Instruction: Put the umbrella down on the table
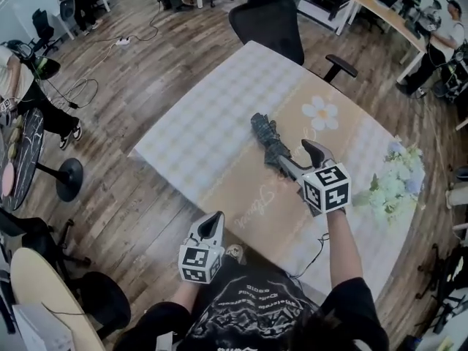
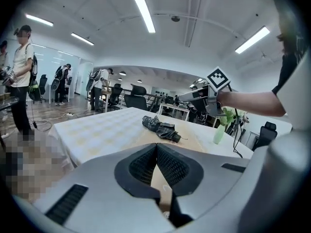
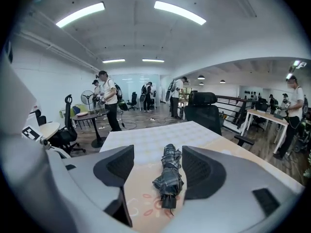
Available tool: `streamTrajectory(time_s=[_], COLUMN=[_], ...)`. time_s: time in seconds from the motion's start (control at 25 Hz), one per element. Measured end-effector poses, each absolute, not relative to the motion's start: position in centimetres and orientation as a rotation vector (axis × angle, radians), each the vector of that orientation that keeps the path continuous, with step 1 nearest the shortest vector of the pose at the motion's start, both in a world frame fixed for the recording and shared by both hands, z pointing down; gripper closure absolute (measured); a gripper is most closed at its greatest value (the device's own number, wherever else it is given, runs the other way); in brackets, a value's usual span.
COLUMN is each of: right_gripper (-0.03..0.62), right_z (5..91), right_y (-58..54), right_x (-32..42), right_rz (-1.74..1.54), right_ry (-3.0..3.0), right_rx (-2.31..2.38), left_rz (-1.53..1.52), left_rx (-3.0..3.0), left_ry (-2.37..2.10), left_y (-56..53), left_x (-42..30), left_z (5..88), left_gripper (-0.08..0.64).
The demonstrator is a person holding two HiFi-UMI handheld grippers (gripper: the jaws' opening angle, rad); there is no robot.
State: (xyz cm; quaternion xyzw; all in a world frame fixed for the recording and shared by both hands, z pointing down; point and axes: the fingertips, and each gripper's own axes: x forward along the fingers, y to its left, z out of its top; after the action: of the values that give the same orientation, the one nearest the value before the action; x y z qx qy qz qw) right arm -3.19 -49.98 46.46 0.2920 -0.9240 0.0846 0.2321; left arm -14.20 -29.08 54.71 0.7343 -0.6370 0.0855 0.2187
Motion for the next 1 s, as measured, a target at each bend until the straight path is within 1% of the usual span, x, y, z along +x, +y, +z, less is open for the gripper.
streamTrajectory(time_s=[0.2, 0.36, 0.8, 1.0], right_gripper=[0.275, 0.277, 0.278, 0.279], right_z=[44.3, 44.4, 46.9, 48.4], right_y=[-45.8, -42.3, -33.8, -30.5], right_x=[-0.6, 1.8, 7.9, 9.2], right_rz=[0.179, 0.1, 0.208, 0.281], right_ry=[-2.602, -2.579, -2.566, -2.53], right_rx=[0.908, 1.006, 1.291, 1.401], left_rz=[0.251, 0.254, 0.228, 0.226], left_rx=[2.151, 2.224, 2.34, 2.367], left_ry=[-1.706, -1.672, -1.64, -1.621], left_y=[-29.0, -28.3, -26.7, -25.9], left_x=[-12.3, -10.8, -8.8, -8.5], left_z=[53.1, 51.9, 50.9, 50.7], left_gripper=[0.541, 0.541, 0.541, 0.541])
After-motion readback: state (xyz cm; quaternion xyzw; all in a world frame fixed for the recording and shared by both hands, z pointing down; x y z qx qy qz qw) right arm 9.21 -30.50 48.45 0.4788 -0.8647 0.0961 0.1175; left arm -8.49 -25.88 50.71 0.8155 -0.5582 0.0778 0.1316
